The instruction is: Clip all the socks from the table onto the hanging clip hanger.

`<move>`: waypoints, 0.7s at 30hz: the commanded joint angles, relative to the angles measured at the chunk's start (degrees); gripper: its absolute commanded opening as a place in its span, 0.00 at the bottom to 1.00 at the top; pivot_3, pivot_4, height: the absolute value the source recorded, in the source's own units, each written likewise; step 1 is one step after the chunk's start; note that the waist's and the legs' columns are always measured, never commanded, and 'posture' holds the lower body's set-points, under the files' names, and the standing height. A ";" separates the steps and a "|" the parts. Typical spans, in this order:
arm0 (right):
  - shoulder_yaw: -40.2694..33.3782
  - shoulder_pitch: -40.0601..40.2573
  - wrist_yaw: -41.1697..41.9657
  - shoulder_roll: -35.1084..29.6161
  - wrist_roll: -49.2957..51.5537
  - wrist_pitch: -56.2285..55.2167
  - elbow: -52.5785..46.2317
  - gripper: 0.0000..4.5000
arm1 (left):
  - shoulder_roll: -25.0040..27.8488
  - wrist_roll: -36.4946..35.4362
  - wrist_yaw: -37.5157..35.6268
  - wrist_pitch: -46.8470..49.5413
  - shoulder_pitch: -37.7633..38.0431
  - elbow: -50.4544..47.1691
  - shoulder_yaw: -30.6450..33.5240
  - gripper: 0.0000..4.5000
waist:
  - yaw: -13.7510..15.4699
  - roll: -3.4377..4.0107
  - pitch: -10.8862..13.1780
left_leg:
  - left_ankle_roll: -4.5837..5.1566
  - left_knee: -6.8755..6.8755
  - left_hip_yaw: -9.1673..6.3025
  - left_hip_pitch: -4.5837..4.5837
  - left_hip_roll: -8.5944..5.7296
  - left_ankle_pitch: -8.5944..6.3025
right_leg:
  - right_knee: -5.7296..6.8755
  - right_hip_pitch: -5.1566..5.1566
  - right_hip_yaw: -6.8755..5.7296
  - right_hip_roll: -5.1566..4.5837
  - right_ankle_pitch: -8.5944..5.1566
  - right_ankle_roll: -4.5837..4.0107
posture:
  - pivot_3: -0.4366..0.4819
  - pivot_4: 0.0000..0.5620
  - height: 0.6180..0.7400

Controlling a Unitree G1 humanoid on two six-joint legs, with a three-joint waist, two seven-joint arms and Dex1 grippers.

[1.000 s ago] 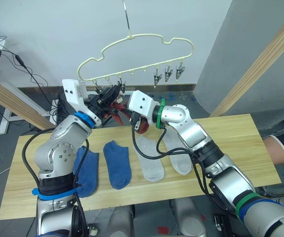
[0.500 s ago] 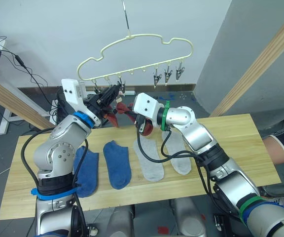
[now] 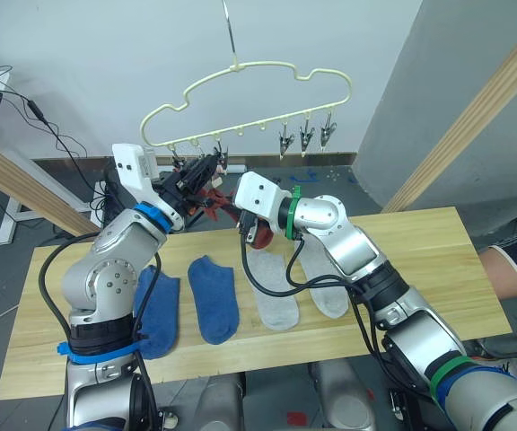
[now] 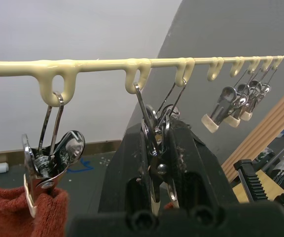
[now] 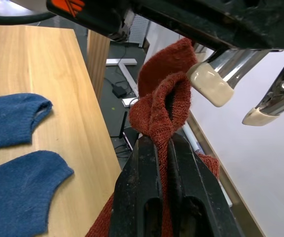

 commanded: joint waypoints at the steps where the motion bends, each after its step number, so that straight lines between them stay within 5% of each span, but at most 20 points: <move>1: -1.35 -1.99 -1.09 1.01 0.34 -1.55 -0.34 0.00 | -0.09 -0.23 0.14 -0.71 0.16 -2.27 0.36 0.06 | 0.00 0.00 0.00 | 0.00 0.00 0.00 0.00 0.00 0.00 | 0.00 0.00 0.00 0.00 0.00 0.00 | 0.33 0.53 1.00; 15: -3.07 -2.60 -1.47 2.27 1.45 -1.32 -0.54 0.00 | -0.06 0.10 0.22 -0.37 0.95 -2.72 -0.07 0.06 | -0.03 0.00 0.00 | -0.01 0.00 0.00 0.00 0.00 0.01 | 0.01 -0.01 0.00 0.00 0.01 -0.01 | 0.32 0.53 1.00; 21: -3.12 -2.71 -1.69 2.61 1.26 -1.67 -0.09 0.00 | 0.41 -0.38 0.53 0.43 1.86 -3.25 0.32 0.46 | -0.05 0.00 0.00 | -0.01 0.00 0.00 0.00 0.00 0.01 | 0.01 -0.02 0.00 0.00 0.01 -0.01 | 0.32 0.53 1.00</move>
